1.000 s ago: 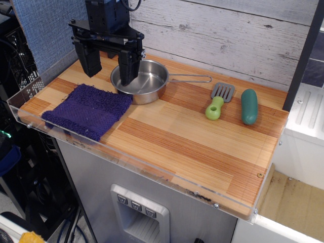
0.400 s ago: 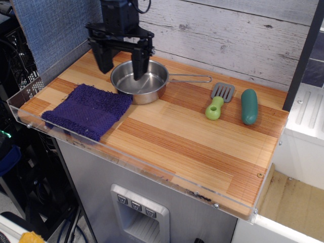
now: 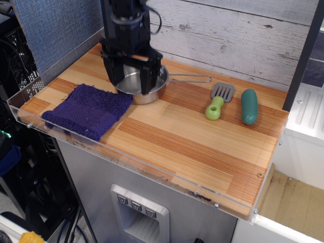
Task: Pick up pan, move it forward, place on top of blue towel
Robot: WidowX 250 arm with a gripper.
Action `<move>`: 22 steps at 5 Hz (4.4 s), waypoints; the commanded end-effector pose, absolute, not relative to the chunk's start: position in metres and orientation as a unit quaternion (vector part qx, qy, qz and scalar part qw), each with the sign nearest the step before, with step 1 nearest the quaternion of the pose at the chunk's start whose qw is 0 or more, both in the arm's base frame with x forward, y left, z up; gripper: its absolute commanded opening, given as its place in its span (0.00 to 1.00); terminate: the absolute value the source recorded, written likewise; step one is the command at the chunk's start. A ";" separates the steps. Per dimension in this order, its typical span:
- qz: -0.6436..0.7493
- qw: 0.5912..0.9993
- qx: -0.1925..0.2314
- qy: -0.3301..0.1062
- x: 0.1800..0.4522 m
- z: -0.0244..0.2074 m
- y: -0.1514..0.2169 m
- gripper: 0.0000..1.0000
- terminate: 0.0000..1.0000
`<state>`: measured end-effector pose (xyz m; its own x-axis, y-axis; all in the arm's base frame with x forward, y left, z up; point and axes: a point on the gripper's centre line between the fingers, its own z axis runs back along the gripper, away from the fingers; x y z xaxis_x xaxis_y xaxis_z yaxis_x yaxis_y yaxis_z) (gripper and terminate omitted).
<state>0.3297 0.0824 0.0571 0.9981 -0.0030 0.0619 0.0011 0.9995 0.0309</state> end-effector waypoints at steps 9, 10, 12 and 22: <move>-0.038 0.998 0.019 -0.035 0.369 0.031 0.060 0.00 0.00; -0.038 0.998 0.016 -0.040 0.369 0.036 0.056 0.00 0.00; -0.073 0.992 0.014 -0.100 0.366 0.066 0.063 0.00 0.00; -0.045 0.997 0.009 -0.068 0.288 0.066 0.104 0.00 0.00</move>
